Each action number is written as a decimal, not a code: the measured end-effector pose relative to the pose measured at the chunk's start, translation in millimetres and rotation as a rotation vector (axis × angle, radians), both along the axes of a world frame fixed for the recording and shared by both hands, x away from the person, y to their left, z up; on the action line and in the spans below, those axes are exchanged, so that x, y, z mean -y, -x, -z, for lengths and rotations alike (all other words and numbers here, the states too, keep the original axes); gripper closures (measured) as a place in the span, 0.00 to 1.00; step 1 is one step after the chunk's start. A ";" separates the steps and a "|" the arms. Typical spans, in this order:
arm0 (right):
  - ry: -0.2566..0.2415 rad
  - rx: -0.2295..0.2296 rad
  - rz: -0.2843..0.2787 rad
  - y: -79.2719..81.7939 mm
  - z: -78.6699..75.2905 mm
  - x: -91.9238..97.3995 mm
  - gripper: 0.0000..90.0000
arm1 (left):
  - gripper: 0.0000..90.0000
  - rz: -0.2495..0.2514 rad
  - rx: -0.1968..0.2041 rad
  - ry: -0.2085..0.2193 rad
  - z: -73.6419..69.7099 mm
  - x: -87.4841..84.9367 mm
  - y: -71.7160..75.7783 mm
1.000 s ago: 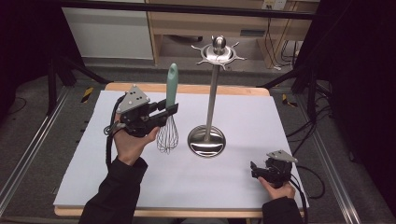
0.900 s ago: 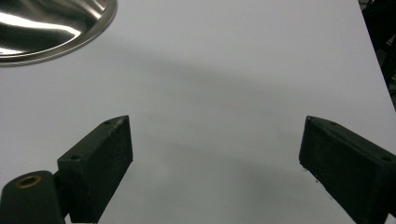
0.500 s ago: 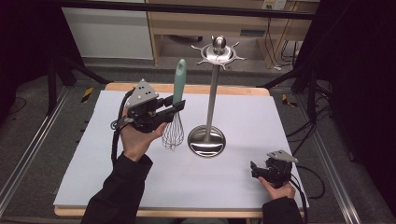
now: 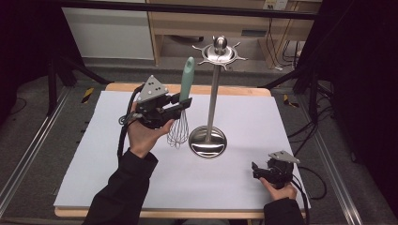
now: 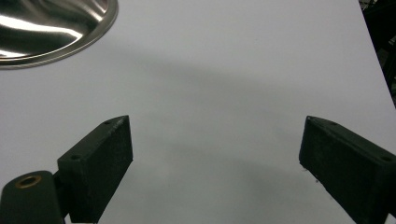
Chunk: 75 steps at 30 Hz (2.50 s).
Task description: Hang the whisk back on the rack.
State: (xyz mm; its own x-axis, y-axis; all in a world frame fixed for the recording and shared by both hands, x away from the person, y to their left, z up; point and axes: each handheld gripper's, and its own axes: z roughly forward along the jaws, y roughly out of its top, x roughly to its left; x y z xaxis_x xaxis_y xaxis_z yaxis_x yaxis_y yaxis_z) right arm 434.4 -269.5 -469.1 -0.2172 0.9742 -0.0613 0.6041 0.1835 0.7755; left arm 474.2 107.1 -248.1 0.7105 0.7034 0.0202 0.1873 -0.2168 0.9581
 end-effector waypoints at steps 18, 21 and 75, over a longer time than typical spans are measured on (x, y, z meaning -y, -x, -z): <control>0.003 0.003 -0.004 0.1 -0.4 0.6 0.11 | 0.76 -0.001 -0.011 -0.022 4.4 10.9 -10.6; -0.001 0.003 -0.005 0.1 -0.4 0.6 0.11 | 0.76 -0.002 -0.015 -0.027 5.6 14.3 -13.3; -0.008 -0.002 -0.007 -0.2 0.0 0.0 0.11 | 0.75 -0.042 0.071 -0.068 22.0 46.6 -38.3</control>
State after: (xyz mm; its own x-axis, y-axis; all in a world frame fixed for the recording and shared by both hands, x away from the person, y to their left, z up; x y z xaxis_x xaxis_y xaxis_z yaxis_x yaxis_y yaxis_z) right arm 434.6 -269.4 -469.2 -0.2239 0.9732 -0.0531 0.6047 0.1815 0.7755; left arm 512.5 60.5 -270.0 0.6758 0.7275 0.1185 0.1295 -0.2754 0.9526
